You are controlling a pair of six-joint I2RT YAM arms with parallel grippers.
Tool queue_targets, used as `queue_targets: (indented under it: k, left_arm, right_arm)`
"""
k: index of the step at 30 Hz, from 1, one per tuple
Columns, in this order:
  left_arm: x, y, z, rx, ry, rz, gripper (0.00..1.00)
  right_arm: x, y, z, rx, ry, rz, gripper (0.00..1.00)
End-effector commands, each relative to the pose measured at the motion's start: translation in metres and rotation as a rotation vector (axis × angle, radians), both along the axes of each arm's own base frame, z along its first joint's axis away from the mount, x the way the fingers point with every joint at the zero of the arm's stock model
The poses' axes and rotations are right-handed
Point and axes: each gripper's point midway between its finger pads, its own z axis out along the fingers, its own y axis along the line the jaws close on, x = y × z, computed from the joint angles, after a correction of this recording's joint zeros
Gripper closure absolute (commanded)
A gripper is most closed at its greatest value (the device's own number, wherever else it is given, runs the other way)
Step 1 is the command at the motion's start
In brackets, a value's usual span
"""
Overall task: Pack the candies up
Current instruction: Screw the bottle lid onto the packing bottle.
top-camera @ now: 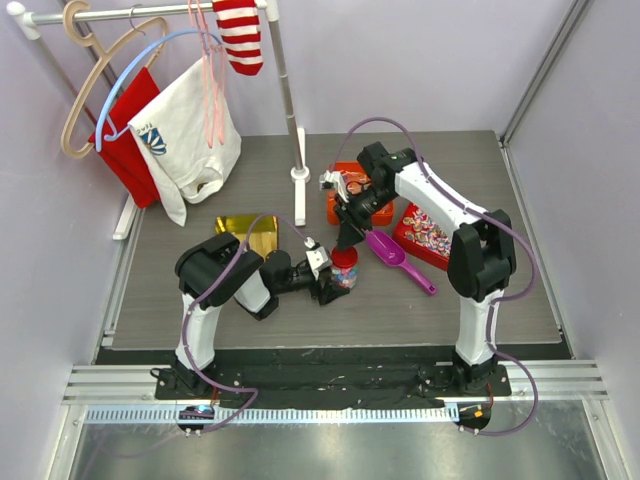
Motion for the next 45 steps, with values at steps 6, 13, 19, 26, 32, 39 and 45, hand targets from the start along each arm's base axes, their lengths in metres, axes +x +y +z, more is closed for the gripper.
queue_targets:
  k: [6, 13, 19, 26, 32, 39, 45]
  left_arm:
    - [0.019, -0.003, 0.037, -0.113, -0.143, 0.044, 0.75]
    - [0.018, -0.003, 0.037, -0.112, -0.141, 0.042, 0.75]
    - [0.019, -0.003, 0.037, -0.113, -0.140, 0.045, 0.75]
    - [0.019, -0.003, 0.037, -0.113, -0.137, 0.047, 0.75]
    - [0.019, -0.003, 0.037, -0.114, -0.138, 0.047, 0.76]
    - [0.020, -0.003, 0.038, -0.116, -0.141, 0.050, 0.77]
    - [0.021, -0.002, 0.037, -0.114, -0.138, 0.056, 0.78]
  right_arm:
    - [0.001, 0.009, 0.006, 0.043, -0.004, 0.020, 0.63]
    - [-0.008, 0.000, -0.004, 0.006, -0.001, 0.027, 0.81]
    - [-0.017, -0.011, -0.009, -0.028, 0.008, 0.026, 0.86]
    - [-0.030, -0.023, -0.012, -0.071, 0.039, 0.039, 0.86]
    - [-0.038, -0.030, -0.017, -0.075, 0.069, 0.035, 0.86]
    - [-0.047, -0.036, -0.017, -0.082, 0.109, 0.036, 0.85]
    - [-0.057, -0.040, -0.017, -0.079, 0.140, 0.047, 0.85]
